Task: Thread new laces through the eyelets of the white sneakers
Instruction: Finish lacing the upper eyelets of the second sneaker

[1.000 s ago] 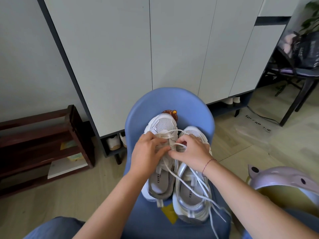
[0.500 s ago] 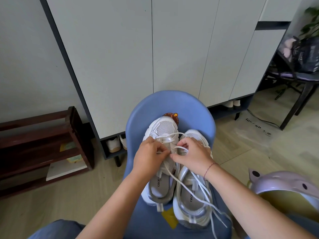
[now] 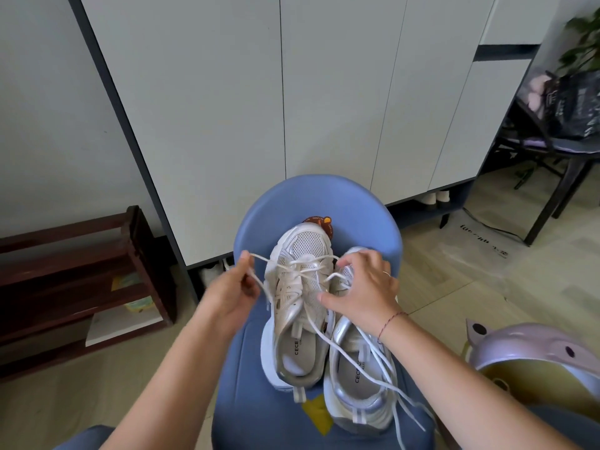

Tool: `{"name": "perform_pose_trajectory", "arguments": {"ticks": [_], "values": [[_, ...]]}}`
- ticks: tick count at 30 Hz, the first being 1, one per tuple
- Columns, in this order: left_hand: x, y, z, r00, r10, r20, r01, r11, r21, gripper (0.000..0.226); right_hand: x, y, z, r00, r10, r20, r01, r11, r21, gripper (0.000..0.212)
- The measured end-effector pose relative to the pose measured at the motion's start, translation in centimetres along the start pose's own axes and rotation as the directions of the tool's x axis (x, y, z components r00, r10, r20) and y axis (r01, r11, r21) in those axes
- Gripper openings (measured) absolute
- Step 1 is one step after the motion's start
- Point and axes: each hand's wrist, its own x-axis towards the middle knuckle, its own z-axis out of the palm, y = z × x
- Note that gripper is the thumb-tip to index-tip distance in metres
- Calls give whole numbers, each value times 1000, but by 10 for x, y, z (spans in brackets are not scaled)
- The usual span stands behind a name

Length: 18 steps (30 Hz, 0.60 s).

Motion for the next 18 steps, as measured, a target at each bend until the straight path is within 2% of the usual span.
{"name": "perform_pose_trajectory", "arguments": {"ticks": [2,4,6,7,8,9,10,12,14,16,18], "values": [[6,18,-12,993,36,-117,-48,994,-99,24,0,0,0,1000,12,9,-12,1000,-1,72],[4,28,-23,970,65,-234,-82,995,-61,30,1,1,1,998,32,54,-31,999,-16,83],[-5,23,-24,935,196,-296,-125,962,242,32,2,3,2,994,43,103,-43,999,3,85],[-10,16,-20,905,323,-275,-183,882,434,26,3,3,2,991,47,126,-52,998,33,83],[-16,9,-14,861,468,-202,-280,766,579,16,3,3,2,988,48,146,-58,996,64,80],[-20,3,-8,806,588,-73,-397,627,670,10,3,2,2,987,43,158,-57,995,86,77],[-24,-2,-1,758,645,96,-496,474,728,7,3,1,2,986,35,162,-51,994,96,75],[-28,-12,10,680,590,434,-636,181,750,4,3,0,1,987,22,161,-40,994,106,71],[-29,-25,16,614,503,608,-686,-42,727,10,2,0,0,988,19,151,-38,991,130,69],[-27,-37,20,584,471,661,-679,-162,716,21,2,0,0,990,17,142,-39,987,154,67],[-26,-45,24,624,448,640,-643,-172,747,28,2,0,1,990,17,140,-41,985,169,66]]}}
